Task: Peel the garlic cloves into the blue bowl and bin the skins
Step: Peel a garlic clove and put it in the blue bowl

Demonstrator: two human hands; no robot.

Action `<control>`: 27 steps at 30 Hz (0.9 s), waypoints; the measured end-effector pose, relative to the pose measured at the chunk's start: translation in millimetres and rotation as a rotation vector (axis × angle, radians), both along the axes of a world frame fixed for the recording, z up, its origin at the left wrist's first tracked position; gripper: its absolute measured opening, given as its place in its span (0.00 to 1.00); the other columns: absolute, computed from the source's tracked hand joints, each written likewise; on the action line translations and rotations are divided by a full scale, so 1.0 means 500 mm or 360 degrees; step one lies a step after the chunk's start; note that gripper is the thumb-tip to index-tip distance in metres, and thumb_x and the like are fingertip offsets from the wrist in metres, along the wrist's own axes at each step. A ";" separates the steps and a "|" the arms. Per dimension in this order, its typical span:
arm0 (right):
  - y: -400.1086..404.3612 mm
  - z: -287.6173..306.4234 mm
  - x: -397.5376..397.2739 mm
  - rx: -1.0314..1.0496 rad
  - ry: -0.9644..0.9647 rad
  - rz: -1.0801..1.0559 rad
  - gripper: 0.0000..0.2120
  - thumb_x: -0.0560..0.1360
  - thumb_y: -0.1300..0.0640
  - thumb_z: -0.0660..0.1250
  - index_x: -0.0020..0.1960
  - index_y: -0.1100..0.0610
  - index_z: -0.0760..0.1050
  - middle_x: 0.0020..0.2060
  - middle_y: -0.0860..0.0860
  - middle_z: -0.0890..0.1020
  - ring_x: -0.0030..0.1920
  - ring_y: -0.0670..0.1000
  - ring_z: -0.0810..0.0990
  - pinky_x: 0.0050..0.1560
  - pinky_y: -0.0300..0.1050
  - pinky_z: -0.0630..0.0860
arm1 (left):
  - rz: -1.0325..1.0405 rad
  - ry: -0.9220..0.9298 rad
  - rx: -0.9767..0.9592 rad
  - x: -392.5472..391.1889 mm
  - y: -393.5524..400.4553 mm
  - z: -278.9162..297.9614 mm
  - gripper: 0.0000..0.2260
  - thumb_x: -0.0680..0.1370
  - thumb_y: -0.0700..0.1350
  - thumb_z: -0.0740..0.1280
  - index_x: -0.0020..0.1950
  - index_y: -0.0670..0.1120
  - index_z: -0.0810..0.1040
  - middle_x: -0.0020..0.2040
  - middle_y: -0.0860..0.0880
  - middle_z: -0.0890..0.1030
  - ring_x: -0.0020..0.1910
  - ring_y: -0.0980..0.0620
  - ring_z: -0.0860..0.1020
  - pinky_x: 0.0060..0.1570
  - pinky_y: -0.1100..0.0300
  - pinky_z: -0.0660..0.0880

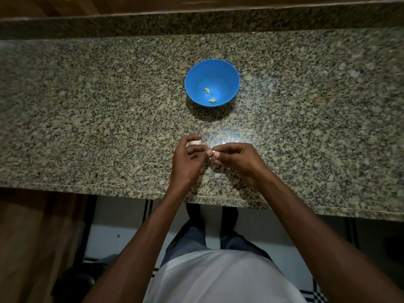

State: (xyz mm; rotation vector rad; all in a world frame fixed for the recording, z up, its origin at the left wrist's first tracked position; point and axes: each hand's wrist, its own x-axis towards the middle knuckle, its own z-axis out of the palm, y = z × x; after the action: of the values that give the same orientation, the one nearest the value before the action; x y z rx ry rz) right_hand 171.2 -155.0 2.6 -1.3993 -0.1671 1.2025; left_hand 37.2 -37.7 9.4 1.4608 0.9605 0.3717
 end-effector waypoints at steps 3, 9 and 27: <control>0.000 -0.011 0.003 -0.0077 -0.0252 0.0105 0.10 0.76 0.64 0.77 0.57 0.63 0.86 0.46 0.57 0.89 0.48 0.57 0.89 0.50 0.47 0.85 | 0.0032 -0.0018 -0.0186 -0.009 -0.001 -0.002 0.20 0.77 0.36 0.76 0.66 0.45 0.75 0.50 0.46 0.87 0.51 0.51 0.86 0.50 0.62 0.81; 0.017 -0.030 0.001 -0.0330 -0.1030 0.0296 0.07 0.78 0.59 0.76 0.55 0.55 0.88 0.46 0.50 0.89 0.45 0.45 0.87 0.51 0.43 0.85 | 0.0024 0.0212 0.0202 -0.035 0.017 -0.019 0.12 0.79 0.32 0.70 0.56 0.47 0.83 0.53 0.53 0.87 0.54 0.60 0.84 0.56 0.57 0.83; 0.073 -0.049 -0.103 -0.0666 -0.2184 0.0782 0.04 0.78 0.60 0.66 0.45 0.59 0.76 0.43 0.53 0.75 0.41 0.53 0.73 0.38 0.52 0.75 | -0.0364 0.0553 0.1037 -0.108 0.117 -0.111 0.15 0.79 0.48 0.73 0.63 0.46 0.81 0.65 0.46 0.72 0.66 0.47 0.66 0.62 0.56 0.66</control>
State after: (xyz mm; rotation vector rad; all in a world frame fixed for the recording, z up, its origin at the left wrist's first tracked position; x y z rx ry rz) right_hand 119.7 -118.3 -22.0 -2.4531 -1.3199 0.4240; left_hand -16.9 20.6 -46.0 2.2631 0.9740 0.2763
